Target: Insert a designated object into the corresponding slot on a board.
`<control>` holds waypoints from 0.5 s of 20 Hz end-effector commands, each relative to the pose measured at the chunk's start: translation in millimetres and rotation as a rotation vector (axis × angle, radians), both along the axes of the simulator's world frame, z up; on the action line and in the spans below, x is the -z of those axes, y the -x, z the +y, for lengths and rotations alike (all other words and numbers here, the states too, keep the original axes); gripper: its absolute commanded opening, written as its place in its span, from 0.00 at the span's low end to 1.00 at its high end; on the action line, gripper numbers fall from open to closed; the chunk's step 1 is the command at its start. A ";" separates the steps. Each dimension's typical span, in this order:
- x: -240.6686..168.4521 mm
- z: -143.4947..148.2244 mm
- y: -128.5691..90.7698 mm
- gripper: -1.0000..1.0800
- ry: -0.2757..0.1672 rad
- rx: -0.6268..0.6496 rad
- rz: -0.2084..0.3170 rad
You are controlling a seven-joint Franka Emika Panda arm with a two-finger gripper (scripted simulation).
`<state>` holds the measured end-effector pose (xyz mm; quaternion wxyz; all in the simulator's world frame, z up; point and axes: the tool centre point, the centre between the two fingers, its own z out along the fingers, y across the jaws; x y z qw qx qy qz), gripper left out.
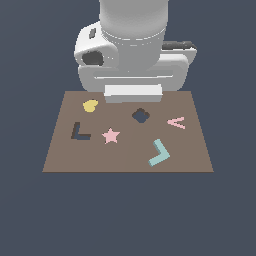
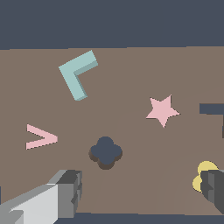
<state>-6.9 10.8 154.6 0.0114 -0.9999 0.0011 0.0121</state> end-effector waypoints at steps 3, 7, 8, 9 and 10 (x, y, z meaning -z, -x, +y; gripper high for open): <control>0.6 0.3 -0.6 0.96 0.000 -0.003 0.000; 5.5 2.2 -5.7 0.96 0.001 -0.023 -0.001; 7.5 3.1 -7.8 0.96 0.001 -0.031 -0.002; 9.8 4.1 -10.1 0.96 0.001 -0.041 -0.003; 12.4 5.2 -12.8 0.96 0.001 -0.052 -0.003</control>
